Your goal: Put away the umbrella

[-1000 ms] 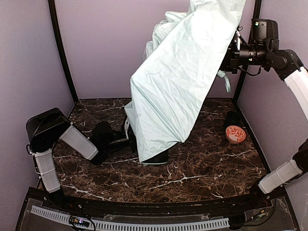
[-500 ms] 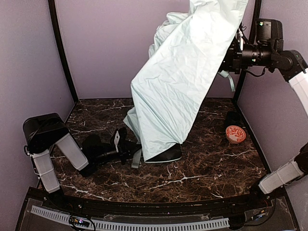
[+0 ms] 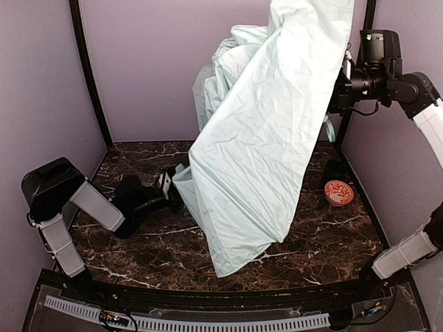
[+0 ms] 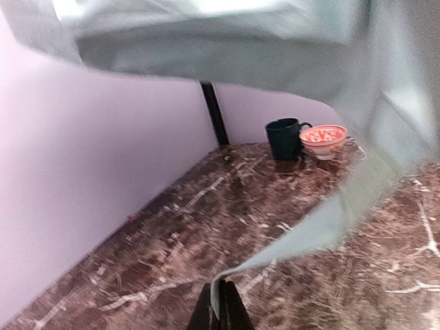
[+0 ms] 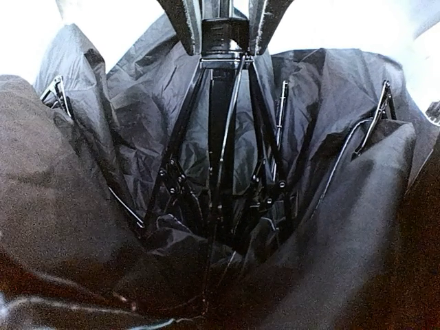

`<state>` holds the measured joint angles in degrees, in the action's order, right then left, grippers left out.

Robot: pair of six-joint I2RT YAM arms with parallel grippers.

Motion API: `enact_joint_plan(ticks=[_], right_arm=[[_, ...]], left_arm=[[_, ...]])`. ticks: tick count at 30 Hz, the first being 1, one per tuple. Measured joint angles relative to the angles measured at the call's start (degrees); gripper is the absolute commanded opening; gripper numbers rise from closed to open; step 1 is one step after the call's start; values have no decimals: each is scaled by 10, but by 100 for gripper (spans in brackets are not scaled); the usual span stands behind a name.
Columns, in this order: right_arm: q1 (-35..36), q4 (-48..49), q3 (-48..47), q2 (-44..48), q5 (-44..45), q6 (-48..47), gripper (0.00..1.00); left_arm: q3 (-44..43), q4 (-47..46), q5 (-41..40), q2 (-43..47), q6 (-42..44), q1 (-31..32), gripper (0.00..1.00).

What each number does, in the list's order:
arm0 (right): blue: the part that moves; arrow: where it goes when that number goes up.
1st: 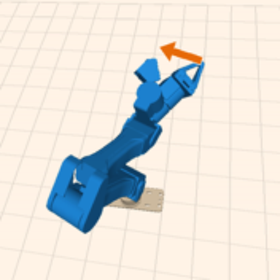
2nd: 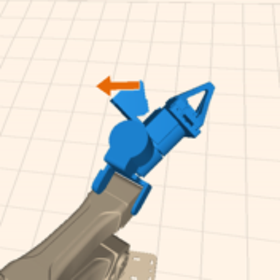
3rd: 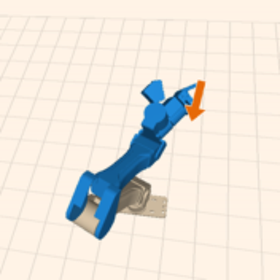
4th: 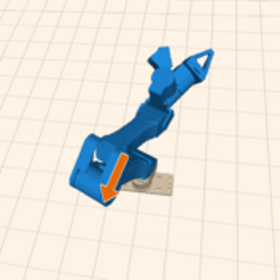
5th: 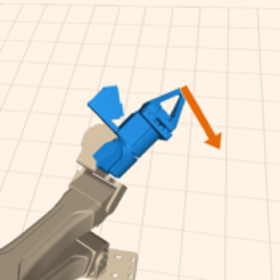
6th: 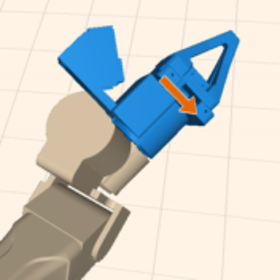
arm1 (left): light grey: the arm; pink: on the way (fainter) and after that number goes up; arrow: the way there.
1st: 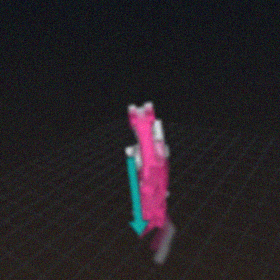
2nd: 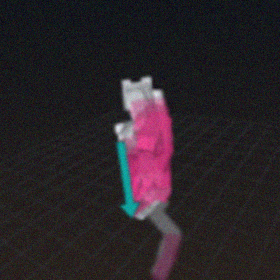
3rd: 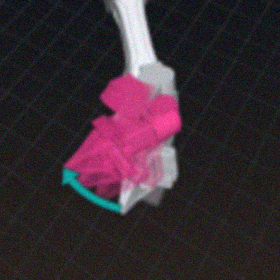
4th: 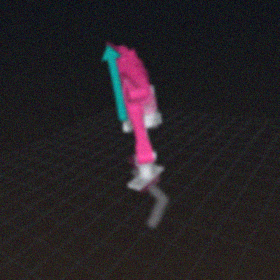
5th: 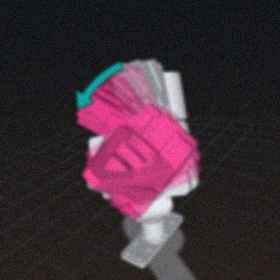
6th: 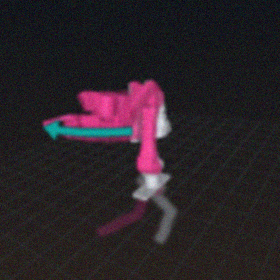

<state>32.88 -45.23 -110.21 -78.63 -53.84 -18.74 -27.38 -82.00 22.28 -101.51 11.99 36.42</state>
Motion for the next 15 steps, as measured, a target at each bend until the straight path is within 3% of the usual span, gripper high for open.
enact_joint_plan(ticks=[6, 15], right_arm=[[70, -86, 30, 1, 1, -72, 0], [83, -142, 204, 43, 61, -141, 0]], left_arm=[[-100, 77, -7, 28, 105, -42, 0], [-153, 211, 31, 101, 224, -70, 0]])
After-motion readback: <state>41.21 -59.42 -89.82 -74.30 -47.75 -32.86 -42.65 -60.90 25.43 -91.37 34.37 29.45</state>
